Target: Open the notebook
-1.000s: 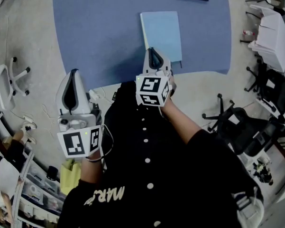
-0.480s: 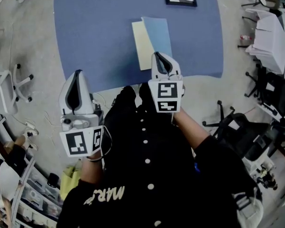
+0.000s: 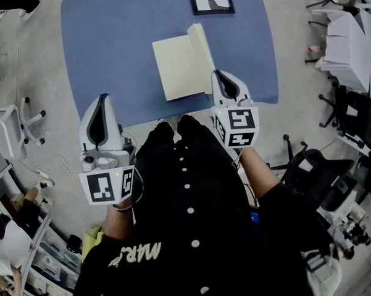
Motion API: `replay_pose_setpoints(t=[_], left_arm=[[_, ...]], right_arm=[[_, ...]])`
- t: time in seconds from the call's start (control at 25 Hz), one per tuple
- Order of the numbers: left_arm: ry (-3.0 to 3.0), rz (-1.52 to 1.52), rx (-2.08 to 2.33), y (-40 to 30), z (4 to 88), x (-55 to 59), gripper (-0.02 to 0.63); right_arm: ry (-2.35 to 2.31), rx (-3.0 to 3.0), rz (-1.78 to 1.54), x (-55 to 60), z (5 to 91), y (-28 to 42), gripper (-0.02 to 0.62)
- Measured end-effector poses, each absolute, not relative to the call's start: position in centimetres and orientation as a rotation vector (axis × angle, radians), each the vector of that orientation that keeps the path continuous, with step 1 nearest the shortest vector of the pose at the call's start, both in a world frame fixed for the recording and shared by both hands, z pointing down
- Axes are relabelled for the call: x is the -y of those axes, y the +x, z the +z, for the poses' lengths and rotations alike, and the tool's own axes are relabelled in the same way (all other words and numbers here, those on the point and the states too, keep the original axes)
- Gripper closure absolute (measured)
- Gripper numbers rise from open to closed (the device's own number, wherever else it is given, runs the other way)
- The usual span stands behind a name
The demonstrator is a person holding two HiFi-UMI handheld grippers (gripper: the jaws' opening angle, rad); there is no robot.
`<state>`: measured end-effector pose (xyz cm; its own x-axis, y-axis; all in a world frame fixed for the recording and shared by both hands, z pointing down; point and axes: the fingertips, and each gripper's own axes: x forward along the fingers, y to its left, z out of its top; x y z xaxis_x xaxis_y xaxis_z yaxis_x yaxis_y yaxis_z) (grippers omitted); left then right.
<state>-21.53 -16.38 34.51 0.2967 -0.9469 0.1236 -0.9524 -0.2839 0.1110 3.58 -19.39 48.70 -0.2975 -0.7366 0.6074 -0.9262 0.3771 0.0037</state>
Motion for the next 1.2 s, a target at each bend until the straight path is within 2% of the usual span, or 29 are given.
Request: replay_pose_setpoints(t=[0.56, 0.84, 1.0, 1.2], left_arm=[[2.378, 0.111, 1.753, -13.7, 36.0, 18.2, 0.604], [2.344, 0.156, 1.768, -12.5, 37.3, 18.4, 0.604], [2.331, 0.173, 1.776, -12.2, 38.1, 18.3, 0.604], [2.318, 0.182, 1.783, -12.2, 38.6, 18.2, 0.604]], right_arm=[[1.498, 2.221, 0.784, 22.0, 54.1, 17.6, 0.561], [1.495, 2.141, 0.911, 22.7, 59.5, 20.8, 0.551], [1.488, 2.062, 0.876, 22.8, 61.8, 21.2, 0.548], [1.460, 1.936, 0.636, 22.8, 63.2, 21.1, 0.541]])
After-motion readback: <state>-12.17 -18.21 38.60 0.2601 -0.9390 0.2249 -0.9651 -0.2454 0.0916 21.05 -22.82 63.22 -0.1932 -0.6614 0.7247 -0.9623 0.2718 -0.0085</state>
